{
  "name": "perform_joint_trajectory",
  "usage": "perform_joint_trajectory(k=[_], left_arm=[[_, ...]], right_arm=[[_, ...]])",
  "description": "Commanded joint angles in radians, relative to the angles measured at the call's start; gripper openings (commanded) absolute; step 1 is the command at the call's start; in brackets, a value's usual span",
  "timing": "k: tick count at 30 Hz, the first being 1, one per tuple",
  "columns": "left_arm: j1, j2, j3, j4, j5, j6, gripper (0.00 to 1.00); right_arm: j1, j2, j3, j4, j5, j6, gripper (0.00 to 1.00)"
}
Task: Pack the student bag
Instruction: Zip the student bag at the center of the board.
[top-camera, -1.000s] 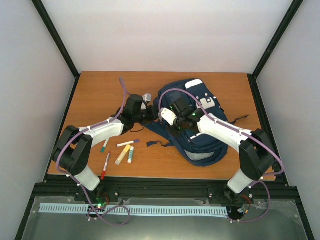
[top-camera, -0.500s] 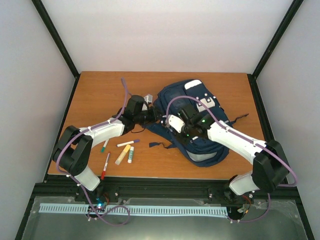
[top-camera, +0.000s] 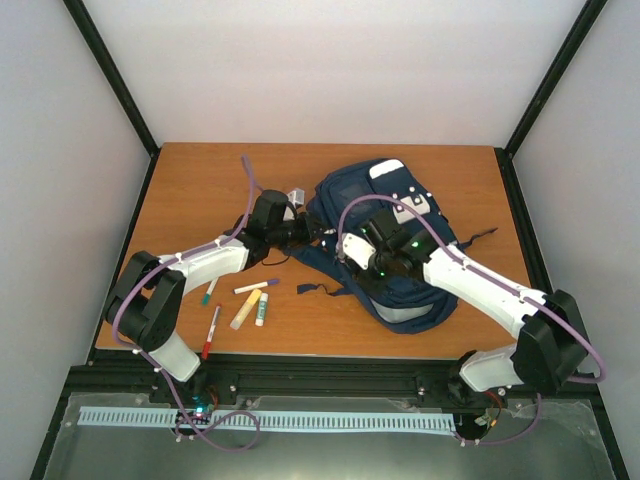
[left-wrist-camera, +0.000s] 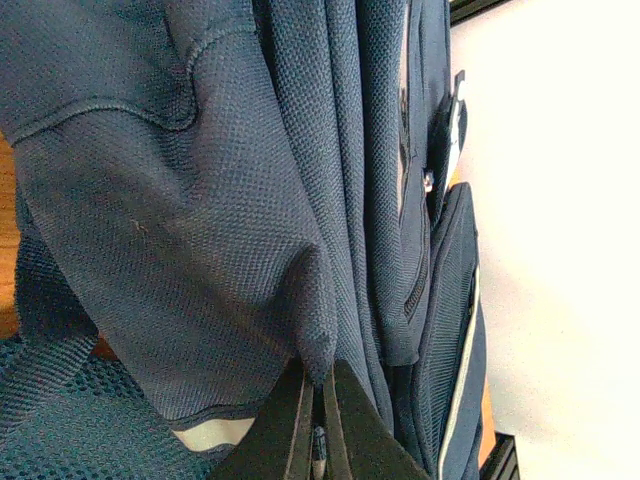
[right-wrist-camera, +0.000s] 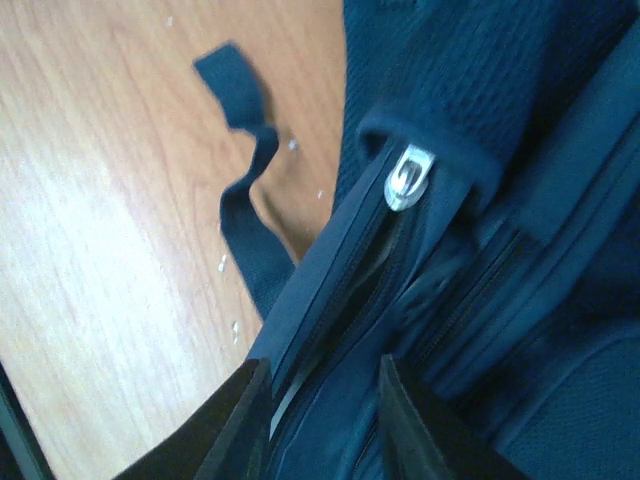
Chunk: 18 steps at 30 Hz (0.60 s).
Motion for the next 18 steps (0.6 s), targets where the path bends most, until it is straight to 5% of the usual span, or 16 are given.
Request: perform_joint_trajectory(k=[1,18], left_arm=[[0.001,-0.020,0.037,0.092,0.020,-0.008,0.01],[-0.002,-0.051,0.024,0.086,0.025,-0.006,0.01]], right_arm=[[0.005,0.046,0.084,0.084,-0.004,0.030,0.31],[0.010,0.219,0.202,0.112,0.033,0.066,0.37]])
